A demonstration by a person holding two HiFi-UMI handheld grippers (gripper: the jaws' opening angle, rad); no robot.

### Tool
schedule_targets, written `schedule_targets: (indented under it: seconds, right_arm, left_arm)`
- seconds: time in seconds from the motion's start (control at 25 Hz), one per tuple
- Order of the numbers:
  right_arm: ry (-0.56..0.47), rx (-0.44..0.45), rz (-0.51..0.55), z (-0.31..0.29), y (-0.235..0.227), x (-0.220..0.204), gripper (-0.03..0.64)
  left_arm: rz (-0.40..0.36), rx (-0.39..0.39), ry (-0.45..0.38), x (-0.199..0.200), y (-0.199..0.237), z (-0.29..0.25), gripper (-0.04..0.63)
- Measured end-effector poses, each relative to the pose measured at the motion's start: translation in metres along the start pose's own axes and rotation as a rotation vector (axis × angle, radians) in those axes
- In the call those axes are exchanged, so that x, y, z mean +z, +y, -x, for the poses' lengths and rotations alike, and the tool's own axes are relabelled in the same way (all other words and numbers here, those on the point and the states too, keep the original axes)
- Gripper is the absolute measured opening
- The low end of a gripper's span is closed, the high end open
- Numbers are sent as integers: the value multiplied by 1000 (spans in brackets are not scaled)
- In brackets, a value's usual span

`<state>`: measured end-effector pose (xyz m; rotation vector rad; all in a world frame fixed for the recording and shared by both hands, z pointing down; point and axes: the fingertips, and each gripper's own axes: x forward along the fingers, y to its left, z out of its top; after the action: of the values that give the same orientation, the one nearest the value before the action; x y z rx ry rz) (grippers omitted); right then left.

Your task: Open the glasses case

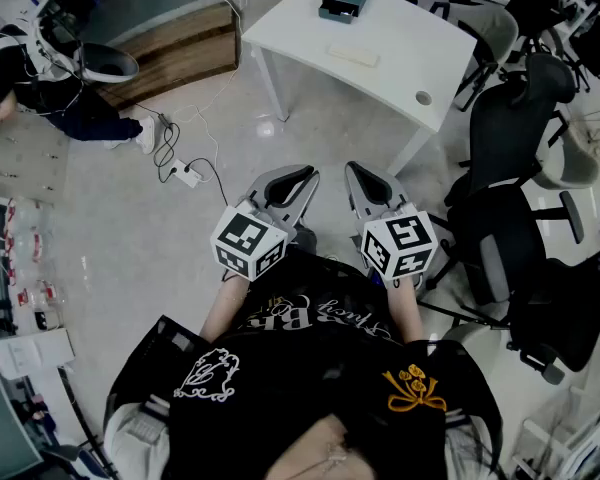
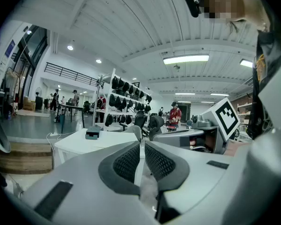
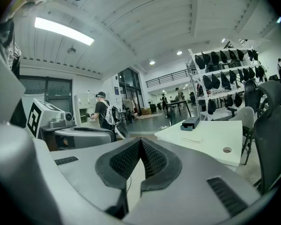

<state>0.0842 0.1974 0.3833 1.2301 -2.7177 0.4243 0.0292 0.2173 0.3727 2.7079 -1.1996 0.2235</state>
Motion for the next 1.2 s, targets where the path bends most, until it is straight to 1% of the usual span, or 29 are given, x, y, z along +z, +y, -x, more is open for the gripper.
schedule_targets:
  seconds: [0.2, 0.4, 0.56, 0.84, 1.04, 1.2]
  right_arm:
    - [0, -2, -19, 0, -5, 3, 12]
    - [-34, 6, -96, -1, -7, 3, 14]
    - [-27, 25, -135, -7, -8, -1, 14]
    - [5, 63, -154, -20, -4, -8, 14]
    - [15, 58, -160, -31, -17, -10, 14]
    - [26, 47, -180, -51, -27, -13, 14]
  left_arm:
    - [1, -1, 0, 3, 0, -3, 41]
    - [6, 9, 1, 2, 3, -2, 41]
    - [15, 29, 10, -2, 9, 1, 41]
    - [27, 79, 34, -6, 22, 4, 41]
    - [27, 77, 55, -9, 28, -6, 41]
    - [35, 73, 77, -14, 46, -16, 41]
